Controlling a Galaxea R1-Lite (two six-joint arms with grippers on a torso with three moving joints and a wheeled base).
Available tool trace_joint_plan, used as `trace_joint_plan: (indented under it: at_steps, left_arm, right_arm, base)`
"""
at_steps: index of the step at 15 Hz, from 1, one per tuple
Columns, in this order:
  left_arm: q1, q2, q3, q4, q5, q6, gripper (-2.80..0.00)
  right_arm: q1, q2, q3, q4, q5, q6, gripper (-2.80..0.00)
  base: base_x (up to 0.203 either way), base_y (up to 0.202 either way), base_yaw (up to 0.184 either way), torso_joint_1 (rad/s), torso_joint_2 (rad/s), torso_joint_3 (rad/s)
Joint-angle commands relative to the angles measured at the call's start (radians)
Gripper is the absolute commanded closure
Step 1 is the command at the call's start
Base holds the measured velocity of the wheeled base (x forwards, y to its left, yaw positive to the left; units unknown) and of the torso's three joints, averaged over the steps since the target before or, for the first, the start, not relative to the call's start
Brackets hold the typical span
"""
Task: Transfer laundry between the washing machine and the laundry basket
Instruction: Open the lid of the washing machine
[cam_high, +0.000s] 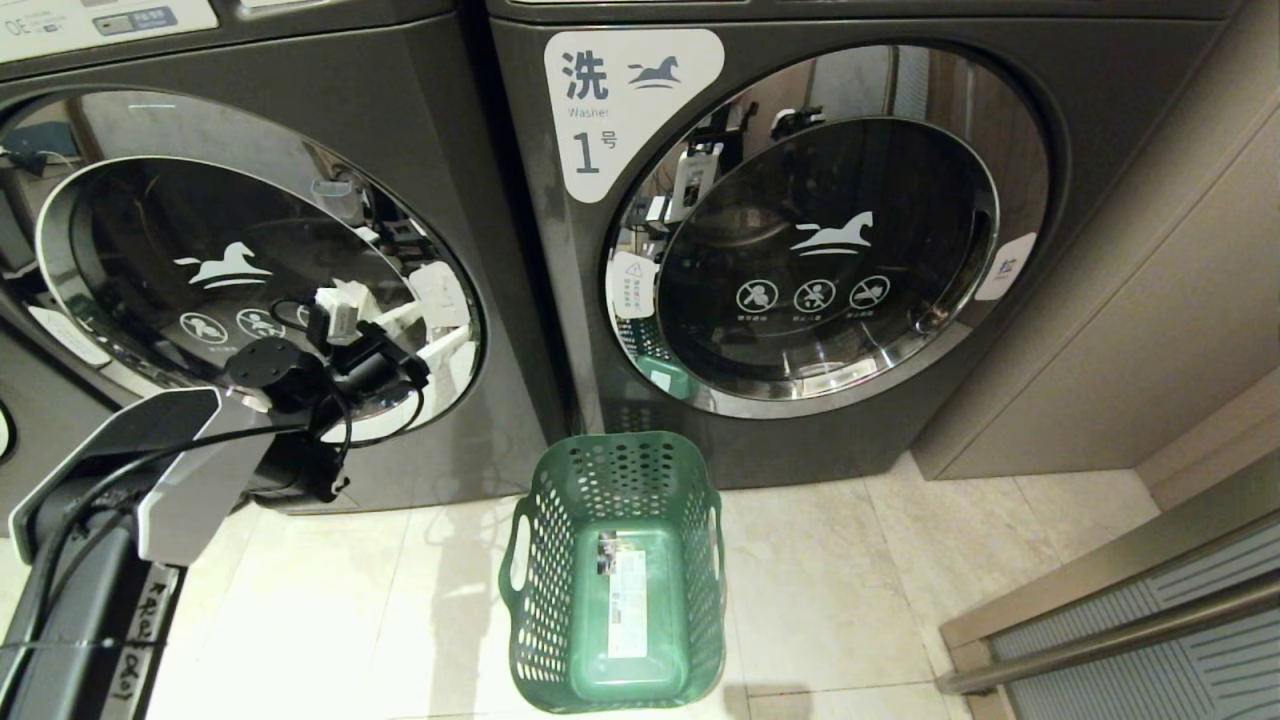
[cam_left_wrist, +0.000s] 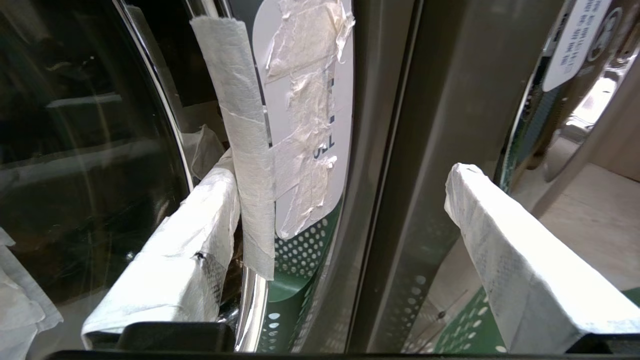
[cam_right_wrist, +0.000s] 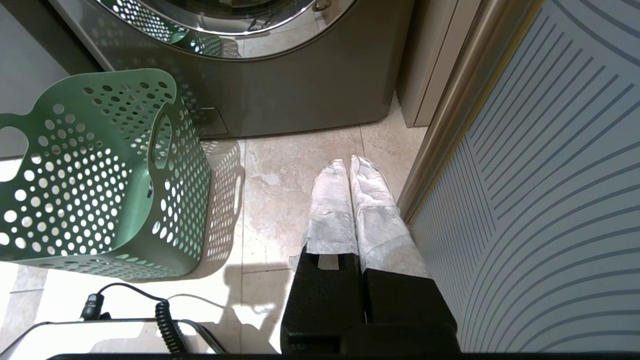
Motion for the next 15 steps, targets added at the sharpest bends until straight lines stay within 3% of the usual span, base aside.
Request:
trace_joint_plan:
  at_steps: [1,7,11,15]
  left_arm:
    - [0.004,0.019,-0.034,-0.008,-0.040,-0.014,-2.80]
    - [0.000,0.047,-0.087,-0.009,-0.213,-0.023,-2.80]
    - [-0.019,0.081,-0.177,-0.006,-0.254,-0.068,-2.80]
    - [-0.020,0.081,-0.182,-0.026,-0.315,-0.069,-2.80]
  right_arm:
    - [0.000,0.002,0.000,-0.001,0.000,0.000,0.00]
    - [0.000,0.002,0.000,-0.001,0.000,0.000,0.00]
    - [0.000,0.000,0.000,-0.001,0.000,0.000,0.00]
    - [0.000,0.002,0.000,0.000,0.000,0.000,0.00]
  base:
    - [0.000,0.000,0.000,0.000,0.00,0.000]
    - [0.000,0.000,0.000,0.000,0.00,0.000]
    - [0.000,0.000,0.000,0.000,0.00,0.000]
    - [0.000,0.000,0.000,0.000,0.00,0.000]
